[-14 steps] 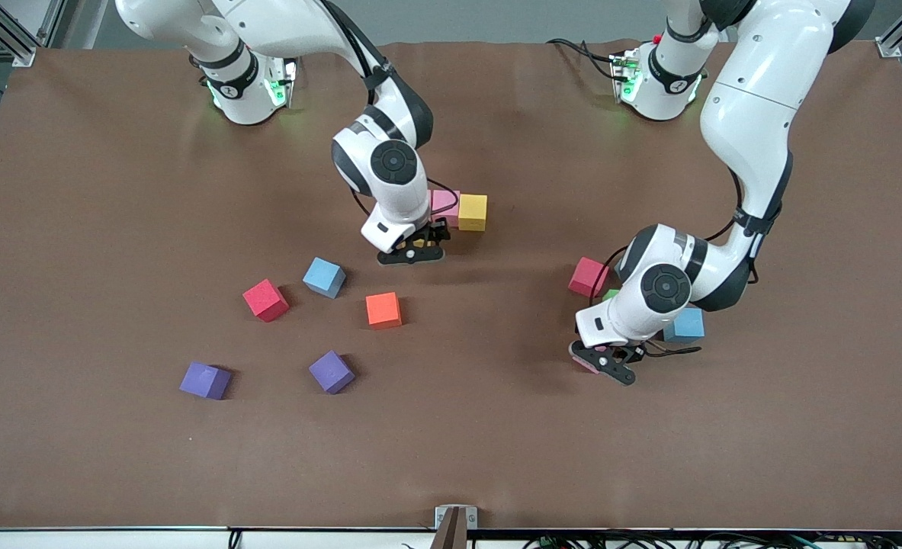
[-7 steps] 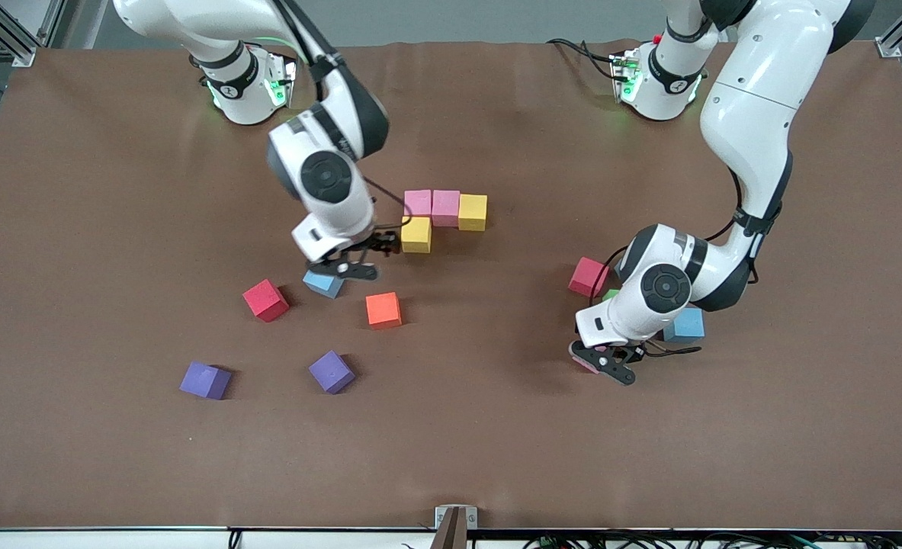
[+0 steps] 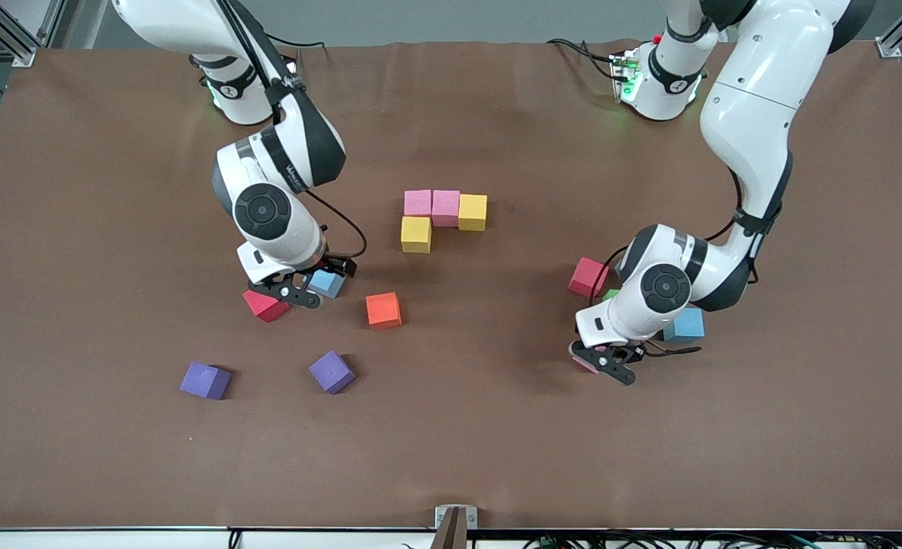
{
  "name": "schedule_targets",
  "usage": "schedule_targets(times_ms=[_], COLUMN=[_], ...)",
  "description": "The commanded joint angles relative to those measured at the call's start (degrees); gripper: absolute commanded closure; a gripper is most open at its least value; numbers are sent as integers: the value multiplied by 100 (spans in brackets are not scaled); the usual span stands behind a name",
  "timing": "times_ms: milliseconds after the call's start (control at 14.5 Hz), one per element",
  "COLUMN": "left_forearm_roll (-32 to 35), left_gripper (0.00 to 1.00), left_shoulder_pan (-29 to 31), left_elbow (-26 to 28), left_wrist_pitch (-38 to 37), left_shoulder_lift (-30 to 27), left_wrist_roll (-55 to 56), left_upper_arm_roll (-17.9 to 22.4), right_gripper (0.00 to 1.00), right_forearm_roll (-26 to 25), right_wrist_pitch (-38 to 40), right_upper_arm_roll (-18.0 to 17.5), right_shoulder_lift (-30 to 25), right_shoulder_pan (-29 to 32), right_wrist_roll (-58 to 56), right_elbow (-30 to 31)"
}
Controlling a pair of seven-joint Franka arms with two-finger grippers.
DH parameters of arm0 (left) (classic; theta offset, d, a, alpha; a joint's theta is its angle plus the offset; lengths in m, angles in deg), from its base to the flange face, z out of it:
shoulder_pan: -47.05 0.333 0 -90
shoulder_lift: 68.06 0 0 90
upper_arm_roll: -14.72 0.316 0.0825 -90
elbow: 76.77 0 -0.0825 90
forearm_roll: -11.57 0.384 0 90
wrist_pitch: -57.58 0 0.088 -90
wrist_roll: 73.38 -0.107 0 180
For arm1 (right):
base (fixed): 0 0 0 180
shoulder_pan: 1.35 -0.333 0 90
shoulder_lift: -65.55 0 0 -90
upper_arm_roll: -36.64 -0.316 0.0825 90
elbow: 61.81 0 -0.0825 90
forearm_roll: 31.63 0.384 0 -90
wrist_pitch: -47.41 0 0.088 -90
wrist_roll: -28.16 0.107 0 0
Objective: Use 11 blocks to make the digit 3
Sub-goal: 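Close the right gripper on the blue cube and lift it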
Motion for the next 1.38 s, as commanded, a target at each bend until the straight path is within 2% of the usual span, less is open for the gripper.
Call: schedule_targets(times_ms=[0, 207, 552, 690, 967, 1243, 1312], left_forearm_roll=[30, 30, 30, 30, 30, 30, 30], left_gripper=[74, 74, 74, 73, 73, 73, 73], left_shoulder_pan=[-15, -15, -15, -15, -15, -15, -15], left_elbow=[-57, -57, -57, -57, -49, -57, -49], left_wrist_pitch=[22, 22, 22, 22, 22, 22, 22], left_shoulder_lift=[61, 61, 61, 61, 61, 61, 61], left_wrist_roll=[-115, -115, -115, -115, -115, -115, -115], left_upper_arm_roll=[19, 19, 28, 19, 28, 28, 28], right_gripper=[0, 0, 0, 0, 10, 11, 16], right_forearm_roll=[-56, -56, -65, -56, -65, -65, -65], right_wrist_pitch=[-657, -1965, -2697, -2769, -2848, -3033, -3033], right_upper_arm_roll=[-59, -50, -32, -41, -41, -32, -32], right_shoulder_lift=[-145, -180, -110, -92, -22, 180, 189], right_shoulder_pan=[121, 165, 200, 200, 192, 139, 139], right_wrist_roll=[449, 670, 706, 715, 715, 820, 820], right_elbow=[654, 1559, 1939, 1957, 1957, 1957, 1966])
